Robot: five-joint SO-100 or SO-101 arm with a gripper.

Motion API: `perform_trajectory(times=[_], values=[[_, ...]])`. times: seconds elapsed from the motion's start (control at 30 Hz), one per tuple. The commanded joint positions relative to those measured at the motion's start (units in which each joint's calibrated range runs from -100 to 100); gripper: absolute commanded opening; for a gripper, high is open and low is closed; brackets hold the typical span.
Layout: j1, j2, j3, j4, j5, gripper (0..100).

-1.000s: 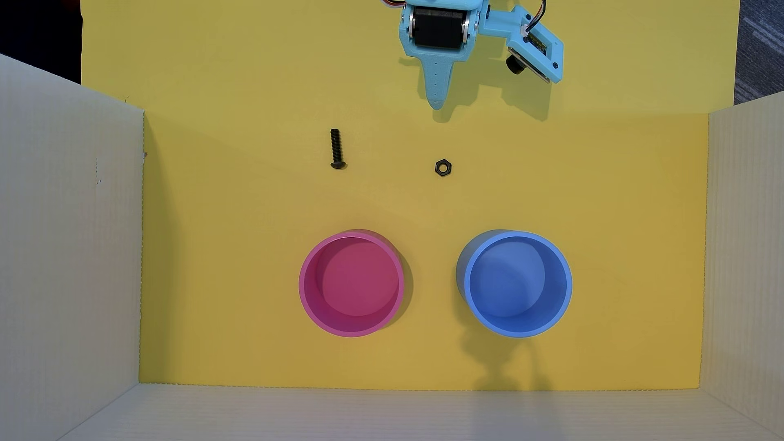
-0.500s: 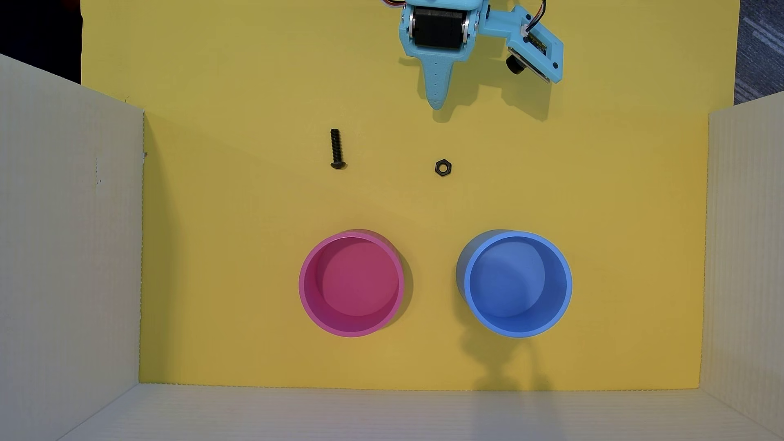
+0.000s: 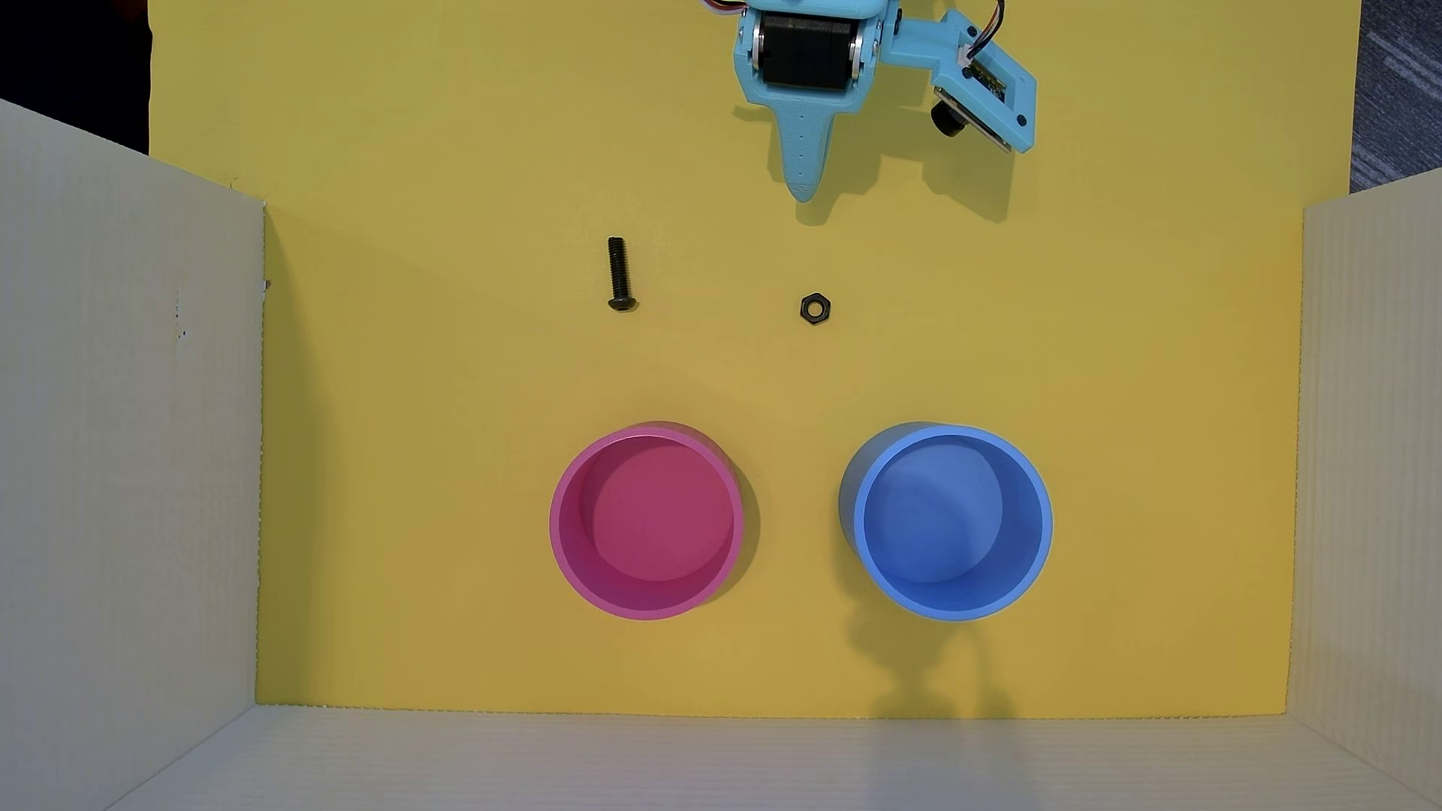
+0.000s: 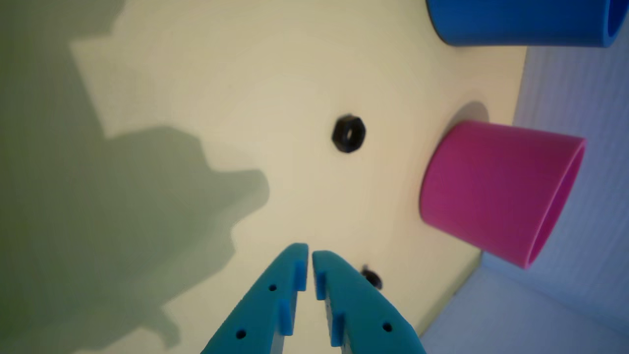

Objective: Pick up the bolt and place it in the pink box

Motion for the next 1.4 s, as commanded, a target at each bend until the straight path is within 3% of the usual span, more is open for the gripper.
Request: perform_trajectory(times=[0.0, 1.37], values=[[0.09, -0.35, -0.19, 0.01, 0.12, 2], [-1.46, -0.35, -0.19, -2.74, 1.01, 2]])
